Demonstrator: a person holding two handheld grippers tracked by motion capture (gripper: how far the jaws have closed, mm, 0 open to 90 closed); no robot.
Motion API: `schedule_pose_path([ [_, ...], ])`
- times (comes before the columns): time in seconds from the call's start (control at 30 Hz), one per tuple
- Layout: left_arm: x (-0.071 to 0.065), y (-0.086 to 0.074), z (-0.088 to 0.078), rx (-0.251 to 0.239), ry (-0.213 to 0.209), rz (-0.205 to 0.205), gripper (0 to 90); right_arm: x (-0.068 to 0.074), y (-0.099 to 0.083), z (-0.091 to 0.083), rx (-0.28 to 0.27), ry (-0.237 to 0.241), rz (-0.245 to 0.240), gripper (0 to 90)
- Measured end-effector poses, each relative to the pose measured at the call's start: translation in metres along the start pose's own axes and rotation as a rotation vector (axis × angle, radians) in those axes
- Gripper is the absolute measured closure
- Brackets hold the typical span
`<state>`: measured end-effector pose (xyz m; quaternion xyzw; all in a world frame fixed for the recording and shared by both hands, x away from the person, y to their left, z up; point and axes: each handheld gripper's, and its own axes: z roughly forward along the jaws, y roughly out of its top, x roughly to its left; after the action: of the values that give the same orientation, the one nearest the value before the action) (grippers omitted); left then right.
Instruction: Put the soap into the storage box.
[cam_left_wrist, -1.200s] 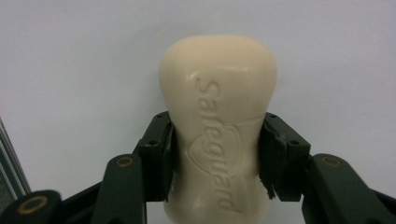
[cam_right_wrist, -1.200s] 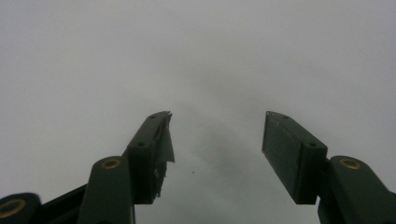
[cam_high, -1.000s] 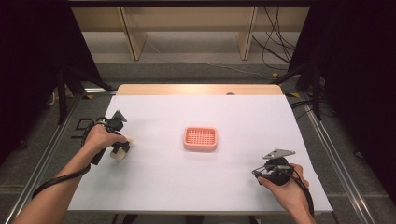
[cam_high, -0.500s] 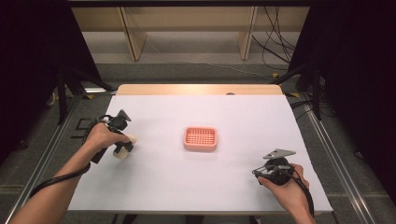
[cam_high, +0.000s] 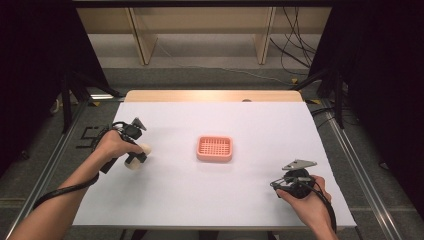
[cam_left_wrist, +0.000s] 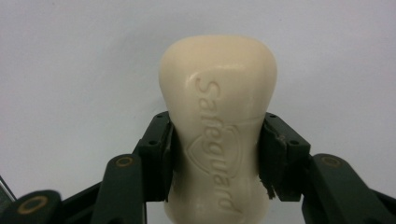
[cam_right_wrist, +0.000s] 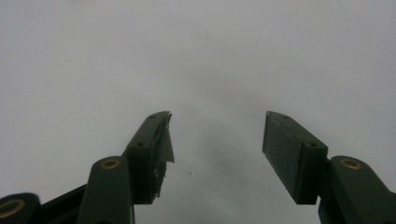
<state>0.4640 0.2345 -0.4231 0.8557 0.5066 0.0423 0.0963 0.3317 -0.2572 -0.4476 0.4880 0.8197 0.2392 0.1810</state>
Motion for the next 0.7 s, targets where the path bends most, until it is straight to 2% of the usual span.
schedule_pose_path([
  [0.03, -0.001, 0.0, 0.001, -0.011, -0.004, 0.002, 49.6, 0.0, 0.0, 0.0, 0.0, 0.0, -0.001, 42.0],
  [0.07, -0.002, 0.001, -0.001, 0.006, -0.004, 0.011, 49.6, 0.0, 0.0, 0.0, -0.001, -0.001, 0.0, 42.0],
  [0.17, -0.004, 0.003, 0.0, -0.006, -0.009, 0.016, 49.6, 0.0, 0.0, 0.0, 0.0, -0.002, 0.0, 42.0],
  [0.3, -0.006, 0.005, 0.0, 0.014, -0.016, 0.037, 49.6, -0.001, 0.0, -0.001, -0.006, -0.004, -0.005, 42.0],
  [0.37, -0.008, 0.005, 0.001, 0.007, -0.017, 0.034, 49.6, -0.001, 0.0, -0.001, -0.006, -0.007, -0.004, 41.9],
  [0.5, -0.01, 0.008, 0.001, 0.019, -0.016, 0.073, 49.6, -0.001, 0.0, -0.001, -0.007, -0.008, -0.006, 41.9],
  [0.6, -0.011, 0.009, 0.0, 0.014, -0.012, 0.09, 49.6, -0.001, 0.0, -0.001, -0.01, -0.008, -0.005, 41.8],
  [0.63, -0.012, 0.009, 0.001, -0.001, -0.009, 0.093, 49.6, -0.001, 0.0, -0.001, -0.01, -0.009, -0.005, 41.8],
  [0.7, -0.013, 0.01, 0.0, 0.008, -0.006, 0.104, 49.6, 0.0, 0.0, -0.001, -0.01, -0.008, -0.004, 41.7],
])
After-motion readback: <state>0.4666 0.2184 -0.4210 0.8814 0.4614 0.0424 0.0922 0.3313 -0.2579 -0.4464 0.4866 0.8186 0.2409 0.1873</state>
